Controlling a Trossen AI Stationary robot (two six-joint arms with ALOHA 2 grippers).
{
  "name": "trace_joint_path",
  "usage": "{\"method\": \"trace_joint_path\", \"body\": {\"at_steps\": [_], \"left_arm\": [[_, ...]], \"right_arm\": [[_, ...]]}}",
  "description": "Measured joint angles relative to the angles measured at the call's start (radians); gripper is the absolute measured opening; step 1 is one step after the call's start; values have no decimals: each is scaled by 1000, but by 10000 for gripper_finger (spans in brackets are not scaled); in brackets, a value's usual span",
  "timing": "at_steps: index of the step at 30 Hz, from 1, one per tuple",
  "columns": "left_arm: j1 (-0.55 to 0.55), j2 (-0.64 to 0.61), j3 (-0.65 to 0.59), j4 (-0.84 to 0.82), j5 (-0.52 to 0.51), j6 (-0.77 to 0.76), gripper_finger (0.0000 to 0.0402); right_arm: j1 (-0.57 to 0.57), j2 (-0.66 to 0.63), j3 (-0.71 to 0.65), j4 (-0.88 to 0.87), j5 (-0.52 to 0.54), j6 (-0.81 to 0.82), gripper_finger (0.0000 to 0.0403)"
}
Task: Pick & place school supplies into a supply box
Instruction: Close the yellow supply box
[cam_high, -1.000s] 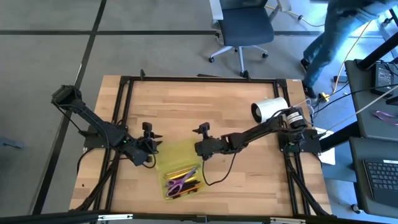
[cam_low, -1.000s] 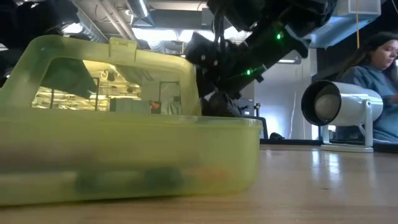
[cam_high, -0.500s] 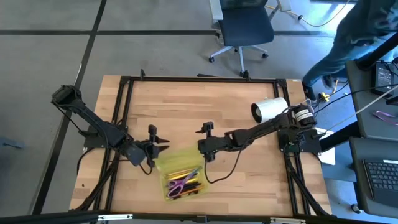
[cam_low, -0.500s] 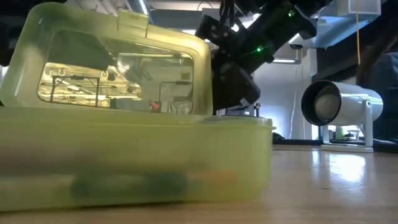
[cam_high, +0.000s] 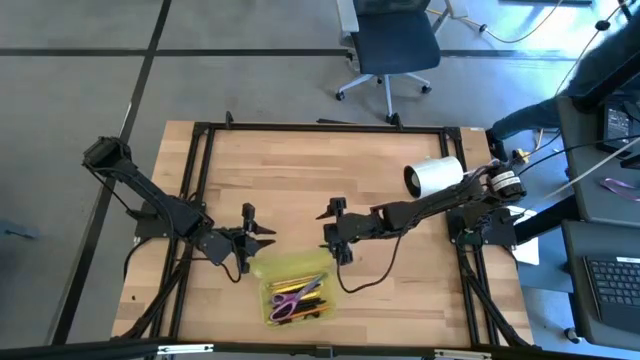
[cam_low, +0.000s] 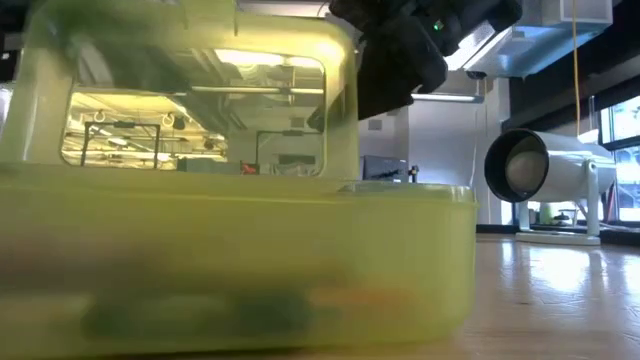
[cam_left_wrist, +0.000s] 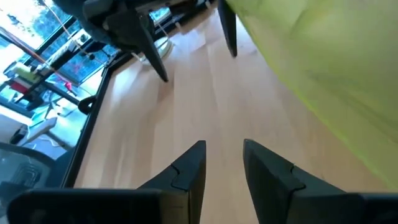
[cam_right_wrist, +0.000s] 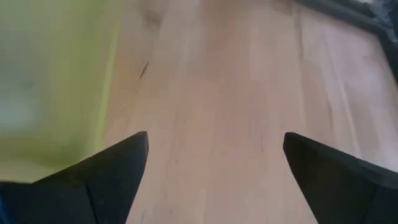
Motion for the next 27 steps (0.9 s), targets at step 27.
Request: {"method": "trace_joint_path", "body": {"at_steps": [27], "left_arm": [[1, 4, -1, 146, 331, -53, 99]], "right_arm": [[-10, -31, -1, -64, -80, 162, 376]]}}
